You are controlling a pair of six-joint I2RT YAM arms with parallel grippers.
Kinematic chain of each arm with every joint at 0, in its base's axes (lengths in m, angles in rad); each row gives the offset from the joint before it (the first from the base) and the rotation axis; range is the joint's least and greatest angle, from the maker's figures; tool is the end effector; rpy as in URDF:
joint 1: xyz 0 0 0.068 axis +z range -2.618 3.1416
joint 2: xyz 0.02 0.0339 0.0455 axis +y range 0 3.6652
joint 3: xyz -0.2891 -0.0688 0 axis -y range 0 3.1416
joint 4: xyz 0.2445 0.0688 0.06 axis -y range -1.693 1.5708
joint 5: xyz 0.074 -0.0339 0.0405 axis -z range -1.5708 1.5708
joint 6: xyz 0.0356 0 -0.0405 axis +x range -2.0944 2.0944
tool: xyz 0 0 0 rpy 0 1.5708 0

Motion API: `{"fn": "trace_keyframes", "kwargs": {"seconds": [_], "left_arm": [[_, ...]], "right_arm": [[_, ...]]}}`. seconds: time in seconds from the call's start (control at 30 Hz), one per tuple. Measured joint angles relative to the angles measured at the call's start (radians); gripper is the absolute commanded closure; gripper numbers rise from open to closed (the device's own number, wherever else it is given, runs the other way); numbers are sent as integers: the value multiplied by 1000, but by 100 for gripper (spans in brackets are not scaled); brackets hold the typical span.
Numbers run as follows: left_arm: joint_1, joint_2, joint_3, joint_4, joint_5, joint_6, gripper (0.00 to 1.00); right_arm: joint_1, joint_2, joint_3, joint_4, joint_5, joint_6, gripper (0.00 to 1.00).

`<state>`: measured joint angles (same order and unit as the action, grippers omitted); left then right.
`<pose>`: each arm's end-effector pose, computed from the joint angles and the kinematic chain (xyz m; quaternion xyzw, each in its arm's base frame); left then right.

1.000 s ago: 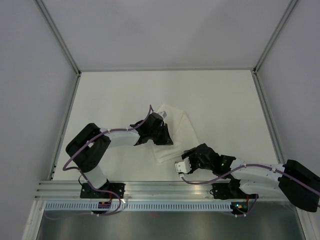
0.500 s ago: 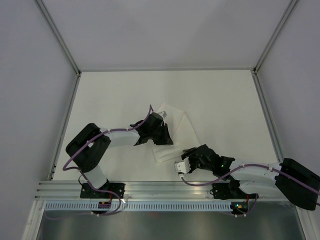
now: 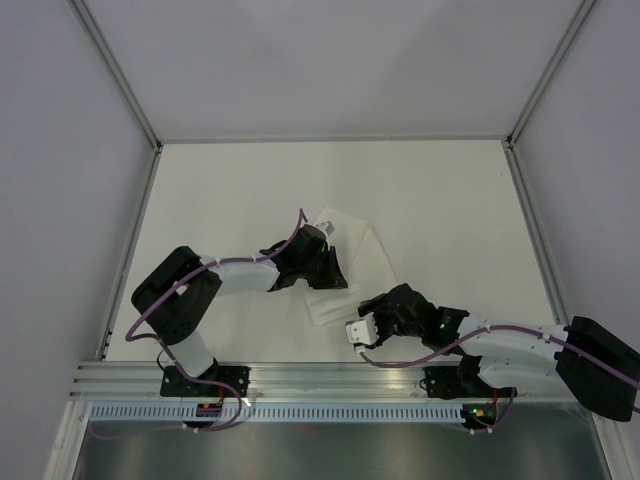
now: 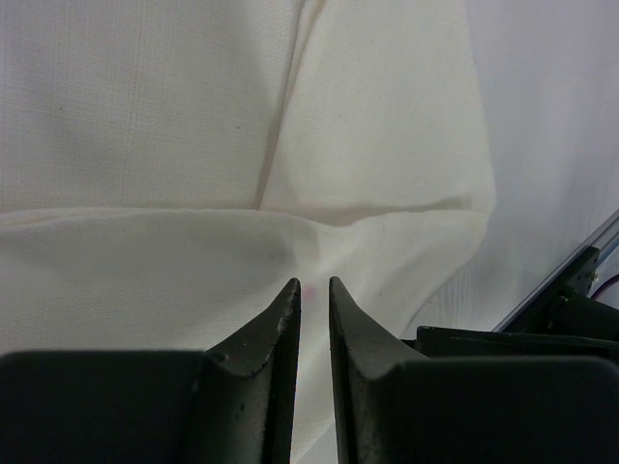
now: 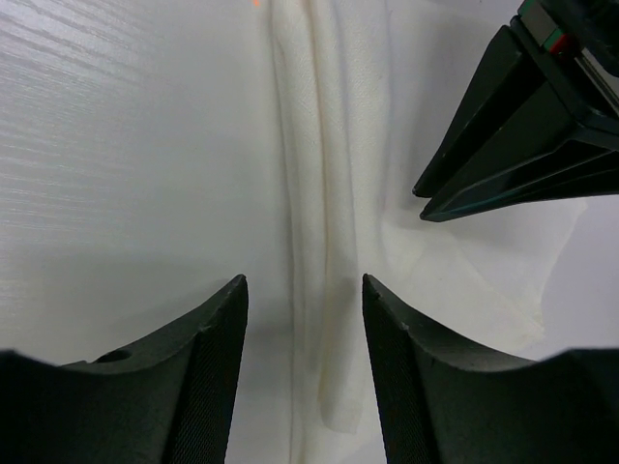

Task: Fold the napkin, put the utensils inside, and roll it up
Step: Roll the napkin at the center of the board.

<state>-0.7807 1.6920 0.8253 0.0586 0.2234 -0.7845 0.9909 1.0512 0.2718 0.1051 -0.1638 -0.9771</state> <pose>0.2318 -0.2407 0.1744 0.0397 0.9225 -0.3342 0.1893 0.0926 0.1519 0.1671 -0.7676 0.4678 0.0767 0.4314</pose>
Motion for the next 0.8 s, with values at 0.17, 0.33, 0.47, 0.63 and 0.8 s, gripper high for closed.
{"fn": "trace_keyframes", "kwargs": {"seconds": [0.17,0.33,0.47,0.63,0.8], "left_arm": [[0,0,-9,20,13,0,77],[0,0,-14,27,16,0,77],[0,0,-14,28,16,0,77],[1,0,-14,28,18,0,77],[7,3,-14,28,23,0,77]], "right_arm": [[0,63,-1,31,13,-6,43],[0,101,-3,91,42,-30,44],[0,116,-19,138,61,-53,50],[0,103,-40,156,74,-67,51],[0,111,-48,178,93,-73,51]]}}
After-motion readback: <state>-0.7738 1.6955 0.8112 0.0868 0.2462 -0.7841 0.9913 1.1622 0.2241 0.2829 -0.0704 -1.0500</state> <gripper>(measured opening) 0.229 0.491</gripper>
